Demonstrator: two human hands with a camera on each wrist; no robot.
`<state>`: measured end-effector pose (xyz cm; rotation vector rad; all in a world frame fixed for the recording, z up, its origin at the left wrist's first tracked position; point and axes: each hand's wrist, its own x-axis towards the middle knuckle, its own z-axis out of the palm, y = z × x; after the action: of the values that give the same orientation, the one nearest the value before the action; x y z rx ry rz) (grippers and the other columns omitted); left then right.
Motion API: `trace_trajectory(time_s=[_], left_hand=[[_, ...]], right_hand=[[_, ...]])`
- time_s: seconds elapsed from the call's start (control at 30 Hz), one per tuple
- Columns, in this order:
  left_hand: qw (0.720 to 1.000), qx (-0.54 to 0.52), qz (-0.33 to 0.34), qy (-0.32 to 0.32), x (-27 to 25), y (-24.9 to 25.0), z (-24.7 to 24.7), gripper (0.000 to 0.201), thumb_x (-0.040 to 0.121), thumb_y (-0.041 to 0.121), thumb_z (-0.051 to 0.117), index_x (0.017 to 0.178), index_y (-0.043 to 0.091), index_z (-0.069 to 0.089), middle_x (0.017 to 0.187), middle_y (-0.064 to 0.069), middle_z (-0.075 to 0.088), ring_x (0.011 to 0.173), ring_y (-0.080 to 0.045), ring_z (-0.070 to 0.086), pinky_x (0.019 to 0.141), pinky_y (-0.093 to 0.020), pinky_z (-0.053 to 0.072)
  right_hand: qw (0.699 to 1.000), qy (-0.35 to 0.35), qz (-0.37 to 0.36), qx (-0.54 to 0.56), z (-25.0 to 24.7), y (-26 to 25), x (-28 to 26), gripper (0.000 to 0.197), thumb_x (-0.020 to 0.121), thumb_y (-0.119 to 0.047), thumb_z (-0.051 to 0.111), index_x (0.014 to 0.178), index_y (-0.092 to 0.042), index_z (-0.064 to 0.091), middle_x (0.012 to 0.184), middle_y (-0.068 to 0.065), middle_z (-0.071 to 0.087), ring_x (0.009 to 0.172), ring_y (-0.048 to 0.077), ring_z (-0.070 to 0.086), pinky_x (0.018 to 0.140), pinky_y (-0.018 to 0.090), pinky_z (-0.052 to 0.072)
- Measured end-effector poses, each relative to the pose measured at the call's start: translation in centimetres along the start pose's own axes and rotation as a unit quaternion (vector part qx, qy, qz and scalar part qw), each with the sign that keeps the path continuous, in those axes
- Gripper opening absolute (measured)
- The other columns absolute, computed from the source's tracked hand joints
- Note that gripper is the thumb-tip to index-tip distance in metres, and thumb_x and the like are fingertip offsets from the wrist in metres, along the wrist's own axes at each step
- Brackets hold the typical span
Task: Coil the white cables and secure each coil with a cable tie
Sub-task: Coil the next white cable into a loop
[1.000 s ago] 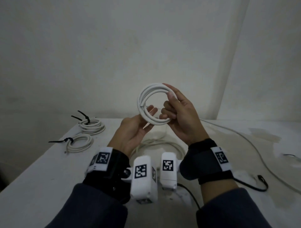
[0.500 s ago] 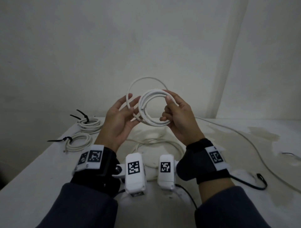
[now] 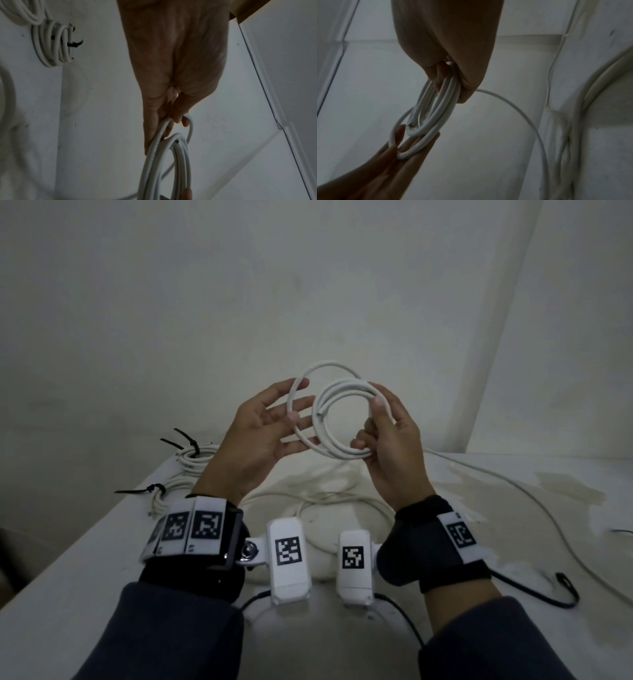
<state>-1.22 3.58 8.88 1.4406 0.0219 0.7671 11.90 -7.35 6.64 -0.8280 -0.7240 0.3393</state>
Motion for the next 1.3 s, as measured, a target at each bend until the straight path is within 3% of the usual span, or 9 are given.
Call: trace_trajectory(time_s=[0.23,0.37,0.43,0.53,0.67,0.87,1.0,1.13,1.3], left_hand=[[1.000,0.026,0.014,-0.002,-0.1,0.1,-0.1,0.038,0.094,-0.007,0.044,0.127,0.008,0.054,0.113,-0.019,0.065,0.110,-0.033,0.063,0.090,-0.051,0.053],[0.999,0.010,0.001,-0.040,-0.3,0.0,0.3,0.038,0.096,-0.004,0.039,0.132,0.003,0.048,0.123,-0.020,0.061,0.108,-0.031,0.065,0.091,-0.040,0.054],[0.999,0.010,-0.004,-0.051,-0.3,-0.1,0.6,0.036,0.098,-0.001,0.036,0.131,0.006,0.049,0.118,-0.020,0.063,0.101,-0.027,0.067,0.090,-0.036,0.053],[0.999,0.025,0.008,-0.037,-0.1,-0.2,1.3,0.035,0.101,0.003,0.031,0.128,0.011,0.052,0.100,-0.014,0.066,0.075,-0.016,0.061,0.075,-0.028,0.053],[0.997,0.062,0.031,0.026,0.2,-0.7,2.5,0.035,0.102,0.005,0.025,0.124,0.012,0.052,0.076,-0.005,0.045,0.051,-0.005,0.038,0.057,-0.023,0.044],[0.987,0.144,0.025,0.062,0.0,-0.6,3.8,0.030,0.104,0.028,0.030,0.093,0.013,0.054,0.059,0.000,0.032,0.047,-0.008,0.033,0.050,-0.024,0.042],[0.986,0.156,0.028,0.052,-0.2,0.2,3.6,0.033,0.104,0.023,0.032,0.082,0.014,0.055,0.051,0.000,0.033,0.040,-0.008,0.033,0.044,-0.023,0.041],[0.986,0.165,0.014,0.016,-0.4,0.7,3.1,0.041,0.104,0.023,0.027,0.087,0.004,0.059,0.048,-0.003,0.036,0.037,-0.011,0.036,0.047,-0.024,0.046],[0.988,0.151,0.027,-0.031,-0.5,0.6,3.3,0.033,0.104,0.019,0.028,0.093,0.008,0.058,0.065,-0.005,0.049,0.045,-0.010,0.049,0.059,-0.034,0.055]], right_hand=[[0.995,-0.069,0.003,-0.076,0.2,-0.1,-0.3,0.024,0.102,-0.019,0.044,0.117,-0.017,0.062,0.055,-0.007,0.028,0.048,0.009,0.028,0.049,0.023,0.037],[0.993,-0.078,-0.002,-0.086,0.1,-0.6,-0.3,0.023,0.102,-0.018,0.044,0.114,-0.017,0.063,0.055,-0.008,0.029,0.049,0.009,0.027,0.047,0.021,0.035],[0.993,-0.076,-0.002,-0.088,0.0,-0.7,-0.4,0.024,0.103,-0.018,0.043,0.116,-0.015,0.062,0.054,-0.009,0.030,0.049,0.008,0.028,0.046,0.020,0.034],[0.993,-0.073,0.003,-0.091,0.4,-0.8,-0.5,0.024,0.103,-0.019,0.042,0.116,-0.014,0.062,0.055,-0.008,0.029,0.048,0.007,0.028,0.046,0.020,0.034],[0.993,-0.065,0.025,-0.098,1.5,-1.5,-0.8,0.033,0.102,-0.037,0.040,0.108,-0.014,0.063,0.055,-0.007,0.026,0.047,0.008,0.025,0.044,0.022,0.031],[0.987,-0.017,0.050,-0.152,2.2,-2.0,-1.2,0.049,0.100,-0.047,0.037,0.084,-0.009,0.064,0.048,-0.006,0.028,0.043,0.011,0.027,0.042,0.022,0.030],[0.985,0.001,0.069,-0.156,2.8,-1.9,-1.5,0.051,0.098,-0.046,0.045,0.068,-0.008,0.061,0.048,0.000,0.033,0.041,0.012,0.028,0.041,0.023,0.028],[0.984,-0.002,0.046,-0.174,3.1,-2.4,-1.4,0.041,0.097,-0.036,0.053,0.070,-0.007,0.063,0.047,-0.008,0.048,0.040,0.009,0.032,0.039,0.021,0.028],[0.986,0.013,0.023,-0.167,2.4,-3.1,-1.2,0.036,0.096,-0.026,0.056,0.063,-0.013,0.060,0.039,-0.012,0.043,0.037,0.008,0.029,0.038,0.019,0.026]])
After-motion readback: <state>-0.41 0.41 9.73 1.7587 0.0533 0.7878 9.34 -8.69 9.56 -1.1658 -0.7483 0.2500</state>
